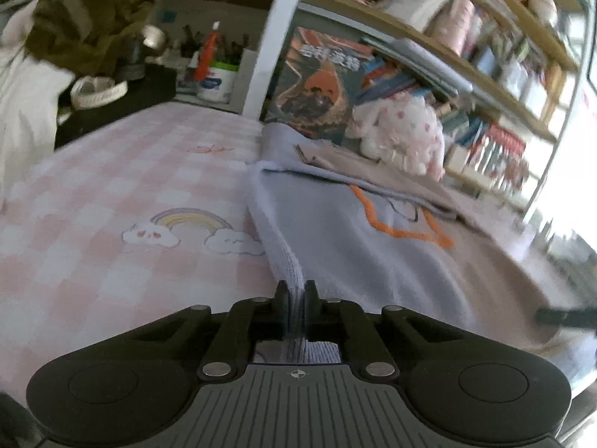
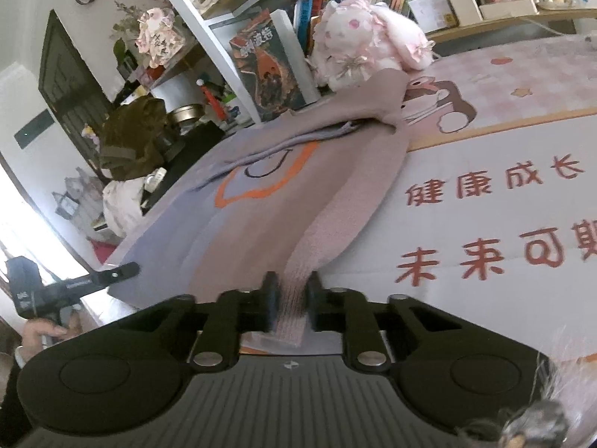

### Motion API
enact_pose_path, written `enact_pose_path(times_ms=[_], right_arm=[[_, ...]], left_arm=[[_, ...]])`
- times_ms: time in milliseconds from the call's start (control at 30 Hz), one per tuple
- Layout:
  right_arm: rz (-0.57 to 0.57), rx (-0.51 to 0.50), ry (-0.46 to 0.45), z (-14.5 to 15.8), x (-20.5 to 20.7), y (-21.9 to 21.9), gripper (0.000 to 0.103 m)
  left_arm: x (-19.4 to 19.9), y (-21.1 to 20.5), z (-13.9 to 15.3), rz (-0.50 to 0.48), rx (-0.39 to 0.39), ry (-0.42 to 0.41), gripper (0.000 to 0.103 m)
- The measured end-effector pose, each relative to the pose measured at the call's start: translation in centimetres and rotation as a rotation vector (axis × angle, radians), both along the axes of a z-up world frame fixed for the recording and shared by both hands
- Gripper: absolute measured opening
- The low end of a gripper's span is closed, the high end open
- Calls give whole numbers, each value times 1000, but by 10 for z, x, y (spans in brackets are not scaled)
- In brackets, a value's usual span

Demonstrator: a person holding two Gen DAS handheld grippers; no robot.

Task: Fold clothes
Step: 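Lift the hem with both grippers and fold it toward the collar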

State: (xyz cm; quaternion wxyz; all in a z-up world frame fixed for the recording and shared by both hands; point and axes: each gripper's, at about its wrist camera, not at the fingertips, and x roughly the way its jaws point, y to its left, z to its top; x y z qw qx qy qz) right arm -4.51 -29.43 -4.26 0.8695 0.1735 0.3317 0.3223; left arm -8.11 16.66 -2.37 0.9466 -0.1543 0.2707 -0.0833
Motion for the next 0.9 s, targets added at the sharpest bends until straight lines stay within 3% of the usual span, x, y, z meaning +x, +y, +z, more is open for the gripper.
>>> enact_pose_path(times_ms=[200,467,600,700,900], right_arm=[[-12,65,-28,4,-22,-28,10],[-1,152,-103,34,-42,-46,10],[4,195,-141,49,-52,-56,10],[7,228,-170,61,-59,-62,9],[-47,285,-226,100,-5,-58,9]], left_arm=[[-26,6,-1,-87,-141,-21,4],[-60,14,3,-145,-371,-85,4],[-52,14,24,-149,-428,-154,4],[-39,17,41,-101,-460,-241,4],[15,9,67,-44,-485,-323,4]])
